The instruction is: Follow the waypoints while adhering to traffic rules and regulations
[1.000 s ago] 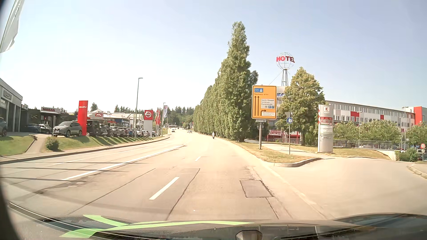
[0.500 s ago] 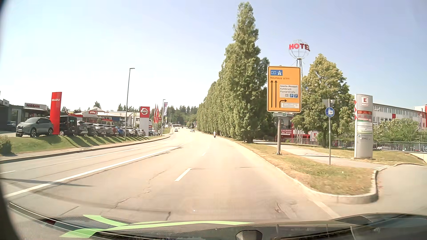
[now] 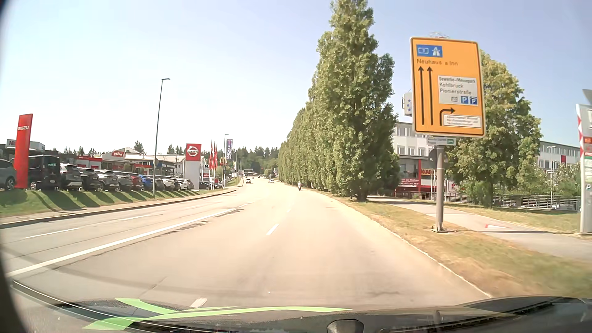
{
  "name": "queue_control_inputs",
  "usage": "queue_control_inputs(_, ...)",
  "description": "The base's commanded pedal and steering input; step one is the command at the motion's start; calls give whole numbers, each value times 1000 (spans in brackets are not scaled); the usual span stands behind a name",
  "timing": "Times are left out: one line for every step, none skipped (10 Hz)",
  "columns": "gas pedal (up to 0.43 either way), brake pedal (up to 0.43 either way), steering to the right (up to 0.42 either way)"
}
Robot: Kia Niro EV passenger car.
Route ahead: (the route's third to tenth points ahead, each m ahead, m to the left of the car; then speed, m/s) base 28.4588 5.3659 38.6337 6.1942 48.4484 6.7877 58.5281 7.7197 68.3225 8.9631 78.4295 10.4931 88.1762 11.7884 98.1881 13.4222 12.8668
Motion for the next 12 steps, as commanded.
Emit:
queue_control_inputs(0, 0, -14)
queue_control_inputs(0, 0, -13)
queue_control_inputs(0, 0, -13)
queue_control_inputs(0, 0, -12)
queue_control_inputs(0, 0, -11)
queue_control_inputs(0, 0, -10)
queue_control_inputs(0, 0, -9)
queue_control_inputs(0, 0, -8)
queue_control_inputs(0, 0, -8)
queue_control_inputs(0, 0, -7)
queue_control_inputs(0, 0, -4)
queue_control_inputs(0, 0, -2)
